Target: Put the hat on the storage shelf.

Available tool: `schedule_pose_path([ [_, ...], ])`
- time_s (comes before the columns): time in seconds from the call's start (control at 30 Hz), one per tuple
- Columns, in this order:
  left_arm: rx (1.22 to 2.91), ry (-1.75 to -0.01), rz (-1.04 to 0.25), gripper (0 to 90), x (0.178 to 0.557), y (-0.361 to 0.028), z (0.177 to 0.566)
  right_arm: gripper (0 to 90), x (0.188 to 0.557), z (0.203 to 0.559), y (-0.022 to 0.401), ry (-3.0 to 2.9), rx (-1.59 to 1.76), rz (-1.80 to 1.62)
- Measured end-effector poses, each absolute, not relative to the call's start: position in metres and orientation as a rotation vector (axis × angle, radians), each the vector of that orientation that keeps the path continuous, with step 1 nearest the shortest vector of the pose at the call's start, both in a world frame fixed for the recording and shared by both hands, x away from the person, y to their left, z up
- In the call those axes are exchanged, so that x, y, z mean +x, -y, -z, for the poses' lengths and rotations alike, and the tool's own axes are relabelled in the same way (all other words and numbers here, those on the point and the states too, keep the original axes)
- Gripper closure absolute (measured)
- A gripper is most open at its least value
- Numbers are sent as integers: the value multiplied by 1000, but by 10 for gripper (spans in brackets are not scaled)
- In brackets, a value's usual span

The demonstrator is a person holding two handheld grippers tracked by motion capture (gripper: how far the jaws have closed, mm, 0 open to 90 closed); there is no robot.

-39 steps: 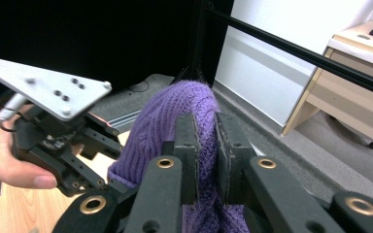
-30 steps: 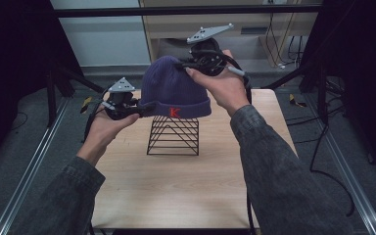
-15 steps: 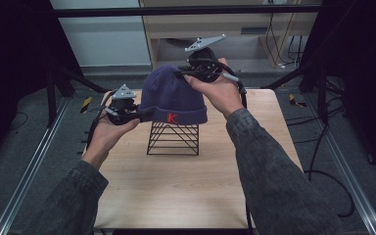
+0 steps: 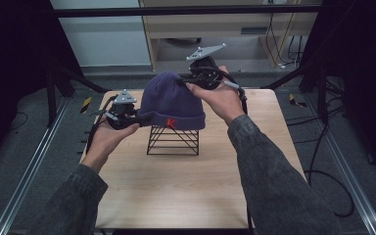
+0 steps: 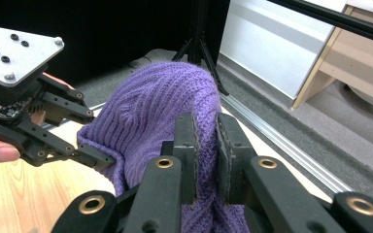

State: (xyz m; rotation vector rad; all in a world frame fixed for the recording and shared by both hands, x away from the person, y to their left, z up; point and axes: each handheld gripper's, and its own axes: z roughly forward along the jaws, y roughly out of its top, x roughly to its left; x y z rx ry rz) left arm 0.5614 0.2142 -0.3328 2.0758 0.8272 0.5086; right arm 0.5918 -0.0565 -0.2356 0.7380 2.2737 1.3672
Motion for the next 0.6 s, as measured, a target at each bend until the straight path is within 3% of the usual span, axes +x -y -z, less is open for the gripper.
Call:
schedule_pose_path([
  [0.6, 2067, -826, -506, 640, 560, -208, 343, 805, 584, 243, 67, -2289, 750, -1352],
])
